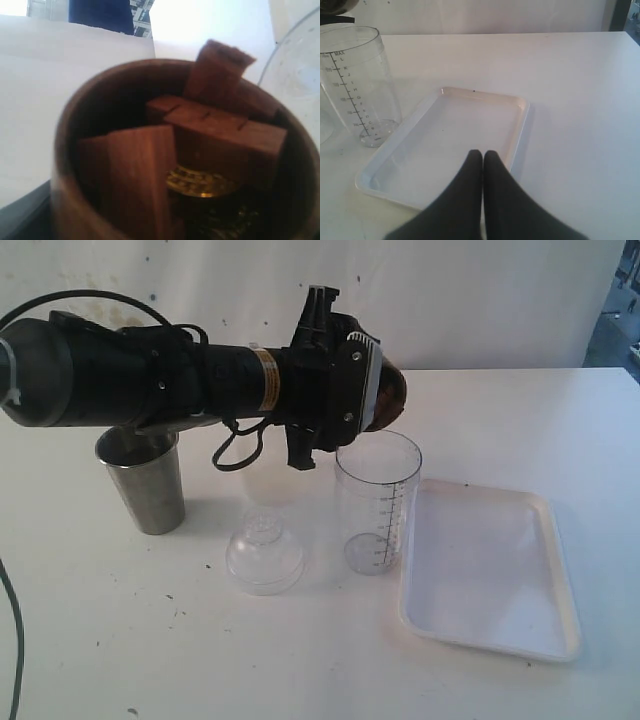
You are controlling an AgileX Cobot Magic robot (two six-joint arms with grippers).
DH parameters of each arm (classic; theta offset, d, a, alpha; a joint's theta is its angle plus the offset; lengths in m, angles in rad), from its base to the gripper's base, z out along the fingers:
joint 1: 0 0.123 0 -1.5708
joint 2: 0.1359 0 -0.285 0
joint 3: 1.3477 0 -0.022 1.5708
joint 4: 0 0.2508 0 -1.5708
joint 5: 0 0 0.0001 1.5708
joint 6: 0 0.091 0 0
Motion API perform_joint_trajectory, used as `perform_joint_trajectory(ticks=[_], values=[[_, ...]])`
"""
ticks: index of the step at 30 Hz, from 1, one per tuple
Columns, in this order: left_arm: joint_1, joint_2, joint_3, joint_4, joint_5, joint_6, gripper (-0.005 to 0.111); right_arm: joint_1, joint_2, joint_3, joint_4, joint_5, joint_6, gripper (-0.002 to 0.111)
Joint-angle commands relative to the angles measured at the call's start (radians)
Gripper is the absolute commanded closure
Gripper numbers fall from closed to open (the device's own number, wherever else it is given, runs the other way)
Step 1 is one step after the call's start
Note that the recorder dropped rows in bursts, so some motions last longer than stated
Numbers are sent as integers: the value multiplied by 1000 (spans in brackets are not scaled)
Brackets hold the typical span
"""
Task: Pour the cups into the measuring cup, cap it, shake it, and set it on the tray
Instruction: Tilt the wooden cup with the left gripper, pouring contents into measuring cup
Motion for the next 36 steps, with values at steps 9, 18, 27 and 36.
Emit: perform_joint_trajectory(ticks=[9,18,27,36], values=[[-30,-37,-2,0,-44,3,107,-2,-4,5,0,-1,5,108],[-35,-37,-2,7,-2,181,107,-2,-4,5,0,-1,5,108],[-35,-37,-2,7,-6,326,107,-2,-4,5,0,-1,5,108],[-35,-37,-2,7,-6,404,107,-2,-4,5,0,-1,5,108]])
